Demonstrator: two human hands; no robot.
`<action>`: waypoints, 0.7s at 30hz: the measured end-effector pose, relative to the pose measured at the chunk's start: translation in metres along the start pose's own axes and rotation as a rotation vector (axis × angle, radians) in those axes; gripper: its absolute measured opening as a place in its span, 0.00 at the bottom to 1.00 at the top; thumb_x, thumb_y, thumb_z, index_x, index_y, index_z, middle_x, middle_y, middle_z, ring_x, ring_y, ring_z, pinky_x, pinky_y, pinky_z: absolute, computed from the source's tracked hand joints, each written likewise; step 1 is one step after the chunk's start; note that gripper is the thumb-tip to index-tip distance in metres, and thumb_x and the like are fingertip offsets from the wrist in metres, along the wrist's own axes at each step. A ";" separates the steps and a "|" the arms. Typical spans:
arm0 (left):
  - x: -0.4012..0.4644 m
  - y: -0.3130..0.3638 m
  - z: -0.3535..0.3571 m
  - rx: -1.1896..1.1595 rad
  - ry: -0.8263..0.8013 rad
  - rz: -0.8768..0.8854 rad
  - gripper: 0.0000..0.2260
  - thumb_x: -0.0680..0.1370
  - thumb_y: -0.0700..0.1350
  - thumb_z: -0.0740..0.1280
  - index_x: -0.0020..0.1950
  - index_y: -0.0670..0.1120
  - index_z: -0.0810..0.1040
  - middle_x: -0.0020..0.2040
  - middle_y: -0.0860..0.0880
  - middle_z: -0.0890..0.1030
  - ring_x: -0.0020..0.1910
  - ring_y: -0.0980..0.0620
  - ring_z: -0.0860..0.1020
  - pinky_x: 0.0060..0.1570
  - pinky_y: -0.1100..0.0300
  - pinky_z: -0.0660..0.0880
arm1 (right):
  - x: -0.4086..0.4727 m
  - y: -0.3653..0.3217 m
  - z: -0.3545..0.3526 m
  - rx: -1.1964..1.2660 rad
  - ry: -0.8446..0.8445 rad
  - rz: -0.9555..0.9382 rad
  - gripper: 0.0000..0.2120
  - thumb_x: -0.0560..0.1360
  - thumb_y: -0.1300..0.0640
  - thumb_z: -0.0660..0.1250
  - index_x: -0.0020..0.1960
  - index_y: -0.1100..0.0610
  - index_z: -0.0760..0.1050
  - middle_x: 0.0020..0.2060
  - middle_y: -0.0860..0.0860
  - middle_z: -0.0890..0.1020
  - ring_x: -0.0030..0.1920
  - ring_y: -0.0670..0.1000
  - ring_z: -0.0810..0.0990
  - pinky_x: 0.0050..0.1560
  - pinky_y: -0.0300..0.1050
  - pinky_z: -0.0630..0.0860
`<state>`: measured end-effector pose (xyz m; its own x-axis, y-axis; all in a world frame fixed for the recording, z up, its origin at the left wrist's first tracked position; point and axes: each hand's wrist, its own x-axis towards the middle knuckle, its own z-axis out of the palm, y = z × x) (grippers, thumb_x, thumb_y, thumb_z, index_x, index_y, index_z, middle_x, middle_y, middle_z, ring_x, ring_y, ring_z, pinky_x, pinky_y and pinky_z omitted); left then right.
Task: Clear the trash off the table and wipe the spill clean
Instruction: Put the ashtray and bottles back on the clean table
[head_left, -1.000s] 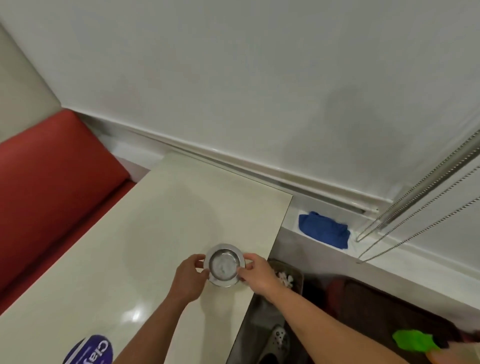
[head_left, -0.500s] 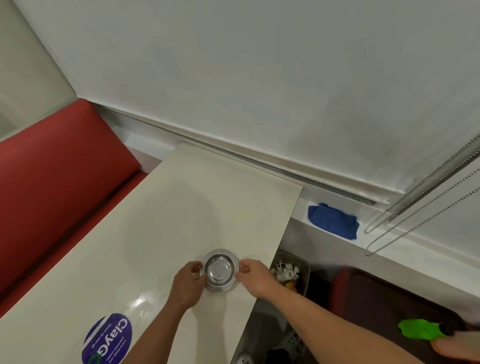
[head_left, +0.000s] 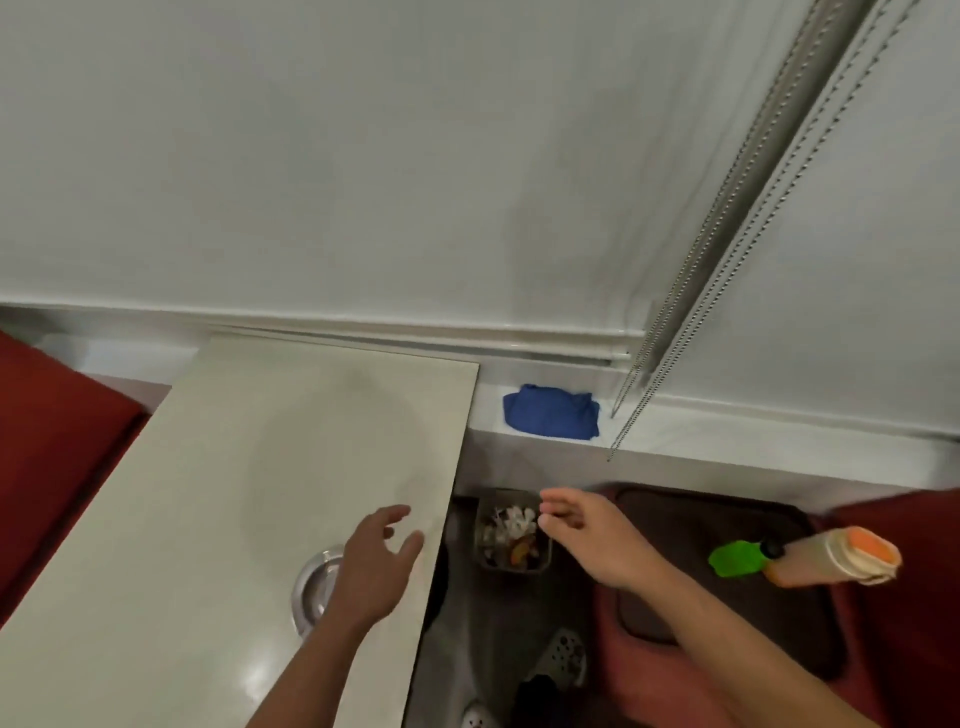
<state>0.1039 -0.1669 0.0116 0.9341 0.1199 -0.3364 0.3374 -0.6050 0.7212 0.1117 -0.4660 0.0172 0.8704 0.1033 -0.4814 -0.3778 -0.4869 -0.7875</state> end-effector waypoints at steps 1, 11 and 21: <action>0.006 0.015 0.013 0.016 -0.037 0.035 0.16 0.79 0.47 0.71 0.66 0.53 0.77 0.62 0.56 0.77 0.58 0.55 0.77 0.55 0.60 0.72 | -0.005 0.008 -0.020 0.002 0.051 0.008 0.19 0.78 0.49 0.71 0.68 0.48 0.77 0.57 0.40 0.83 0.54 0.36 0.81 0.61 0.38 0.77; 0.047 0.154 0.161 0.202 -0.421 0.333 0.17 0.79 0.49 0.71 0.67 0.49 0.77 0.59 0.53 0.80 0.57 0.55 0.78 0.61 0.58 0.74 | -0.060 0.090 -0.182 0.097 0.513 0.082 0.17 0.80 0.51 0.70 0.68 0.48 0.76 0.57 0.43 0.82 0.54 0.38 0.81 0.62 0.41 0.77; 0.040 0.216 0.312 0.301 -0.771 0.486 0.18 0.80 0.50 0.70 0.69 0.51 0.76 0.62 0.55 0.78 0.59 0.58 0.77 0.57 0.69 0.69 | -0.096 0.194 -0.265 -0.053 0.761 0.250 0.20 0.78 0.54 0.72 0.69 0.54 0.77 0.59 0.51 0.84 0.60 0.51 0.82 0.64 0.47 0.76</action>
<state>0.1782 -0.5382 -0.0345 0.5934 -0.6834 -0.4252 -0.2112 -0.6420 0.7370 0.0390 -0.7997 0.0126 0.7455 -0.6251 -0.2314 -0.5913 -0.4598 -0.6626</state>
